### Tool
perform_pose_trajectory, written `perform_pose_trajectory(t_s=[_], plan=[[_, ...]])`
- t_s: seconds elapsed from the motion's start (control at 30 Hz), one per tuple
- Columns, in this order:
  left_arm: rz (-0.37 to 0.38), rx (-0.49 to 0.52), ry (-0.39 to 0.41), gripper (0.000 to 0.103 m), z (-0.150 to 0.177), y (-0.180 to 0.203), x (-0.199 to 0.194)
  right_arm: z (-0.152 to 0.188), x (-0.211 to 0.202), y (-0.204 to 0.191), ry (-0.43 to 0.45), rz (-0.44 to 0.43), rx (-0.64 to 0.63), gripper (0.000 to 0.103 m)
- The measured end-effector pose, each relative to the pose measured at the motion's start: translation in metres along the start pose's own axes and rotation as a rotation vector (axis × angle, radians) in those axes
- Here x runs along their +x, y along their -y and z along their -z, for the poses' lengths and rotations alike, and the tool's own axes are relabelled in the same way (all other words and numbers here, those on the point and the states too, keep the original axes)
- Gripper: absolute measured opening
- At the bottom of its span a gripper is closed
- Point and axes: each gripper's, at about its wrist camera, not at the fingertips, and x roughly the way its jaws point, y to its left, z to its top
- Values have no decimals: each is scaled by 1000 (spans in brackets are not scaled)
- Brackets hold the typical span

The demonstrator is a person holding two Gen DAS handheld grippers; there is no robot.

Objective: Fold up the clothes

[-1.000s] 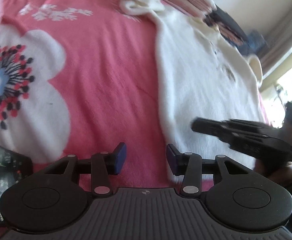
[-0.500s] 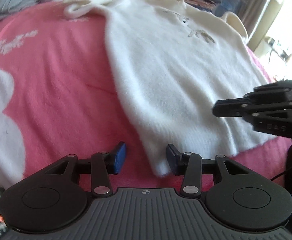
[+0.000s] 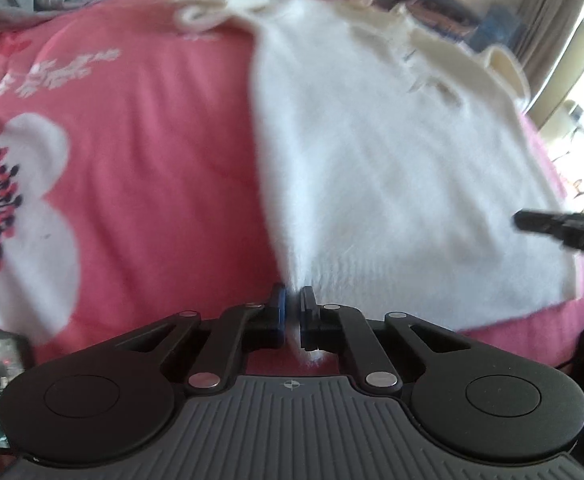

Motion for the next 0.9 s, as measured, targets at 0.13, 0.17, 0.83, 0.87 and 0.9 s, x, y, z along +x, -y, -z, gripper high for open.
perform_pose_trajectory(t_s=[0.13,0.17,0.83,0.87,0.9], plan=[[31,-49,-26,9,-3,-8,6,0,11,5,-32,-21,24,4],[36,-53,-26,13,-2,-10,4,2,13,7,-52,-21,45,4],[266,47,24,73,-65,38,20,-37,-19,196,-4,109,609,44],[279,48,13,79,-67,41,24,-40,-11,204,-23,91,625,51],[283,49,1,89,-67,43,27,-43,-5,211,-26,84,644,51]])
